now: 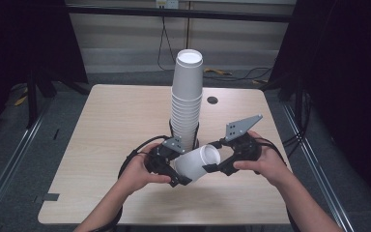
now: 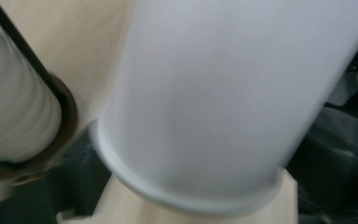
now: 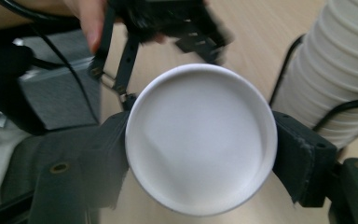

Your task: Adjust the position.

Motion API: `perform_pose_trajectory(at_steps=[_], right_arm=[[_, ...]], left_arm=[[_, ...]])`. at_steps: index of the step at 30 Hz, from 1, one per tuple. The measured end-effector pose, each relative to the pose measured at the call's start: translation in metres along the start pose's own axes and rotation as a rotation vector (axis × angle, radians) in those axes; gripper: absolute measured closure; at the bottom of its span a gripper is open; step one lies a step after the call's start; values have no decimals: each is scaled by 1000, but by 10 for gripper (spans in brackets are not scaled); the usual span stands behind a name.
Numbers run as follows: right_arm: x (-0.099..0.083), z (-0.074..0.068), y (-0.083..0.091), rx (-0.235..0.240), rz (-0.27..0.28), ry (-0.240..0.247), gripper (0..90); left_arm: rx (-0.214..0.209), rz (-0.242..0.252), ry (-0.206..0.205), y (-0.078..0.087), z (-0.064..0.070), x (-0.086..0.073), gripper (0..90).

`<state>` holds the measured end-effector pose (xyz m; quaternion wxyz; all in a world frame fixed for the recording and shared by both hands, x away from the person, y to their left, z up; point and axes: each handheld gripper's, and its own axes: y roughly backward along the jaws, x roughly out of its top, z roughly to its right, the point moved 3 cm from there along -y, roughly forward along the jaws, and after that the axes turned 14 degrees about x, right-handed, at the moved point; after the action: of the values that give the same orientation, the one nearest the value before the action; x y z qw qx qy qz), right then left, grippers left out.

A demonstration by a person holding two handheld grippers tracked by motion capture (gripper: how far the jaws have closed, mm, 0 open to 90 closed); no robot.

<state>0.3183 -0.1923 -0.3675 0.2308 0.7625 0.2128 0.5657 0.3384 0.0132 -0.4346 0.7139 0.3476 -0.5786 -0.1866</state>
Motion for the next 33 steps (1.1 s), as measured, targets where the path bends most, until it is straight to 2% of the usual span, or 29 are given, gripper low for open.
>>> perform_pose_trajectory(at_steps=[1,2,4,5,6,7,8,9,10,11,12,13,15,16,17,18,19,22,23,26,29,33], right_arm=[[-5,3,2,-52,-43,10,265],[-5,3,2,-52,-43,10,265],[-9,4,3,-15,-6,-9,265],[-9,4,0,-18,-6,-13,267],[-9,5,-2,-8,-6,-16,268],[-9,5,-4,-7,-8,-7,268],[-9,5,-4,-7,-8,-7,268],[-8,5,-4,-6,2,-8,268],[-8,4,-4,8,9,-13,269],[-8,4,-3,9,12,-8,269],[-8,4,-3,9,12,-8,269],[-8,3,-1,-1,4,-5,269],[-8,3,0,3,8,-9,269],[-8,3,0,7,12,-6,269],[-8,3,0,11,11,-2,269],[-8,3,0,11,11,-2,269],[-9,3,-1,13,5,-8,270],[-9,3,-2,21,7,-5,270],[-9,3,-2,28,5,-6,270],[-8,3,-3,33,7,-5,270],[-7,3,-3,43,6,-1,271],[-8,3,-3,45,5,2,272]], left_arm=[[-18,35,4,4,-1,-2,699],[-34,53,-15,7,0,-2,699],[-3,21,-47,8,2,-1,654],[54,-21,-75,4,3,0,517],[54,-21,-75,4,3,0,424],[91,-48,-76,0,3,1,332],[91,-48,-76,0,3,1,267],[95,-41,-63,0,1,1,267],[108,-34,-67,1,0,2,245],[133,-35,-58,2,-4,1,148],[133,-35,-58,2,-4,1,141],[125,-27,-41,3,-5,1,165],[125,-24,-44,4,-5,2,151],[125,-21,-51,4,-4,2,149],[130,-32,-78,4,-4,3,133],[130,-32,-78,4,-4,3,118],[147,-31,-109,3,-3,5,107],[156,-37,-109,2,-3,6,78],[151,-27,-126,2,-2,7,56],[139,-13,-122,2,-1,9,50],[119,-31,-131,2,-1,10,70],[120,-44,-130,3,2,10,103]])
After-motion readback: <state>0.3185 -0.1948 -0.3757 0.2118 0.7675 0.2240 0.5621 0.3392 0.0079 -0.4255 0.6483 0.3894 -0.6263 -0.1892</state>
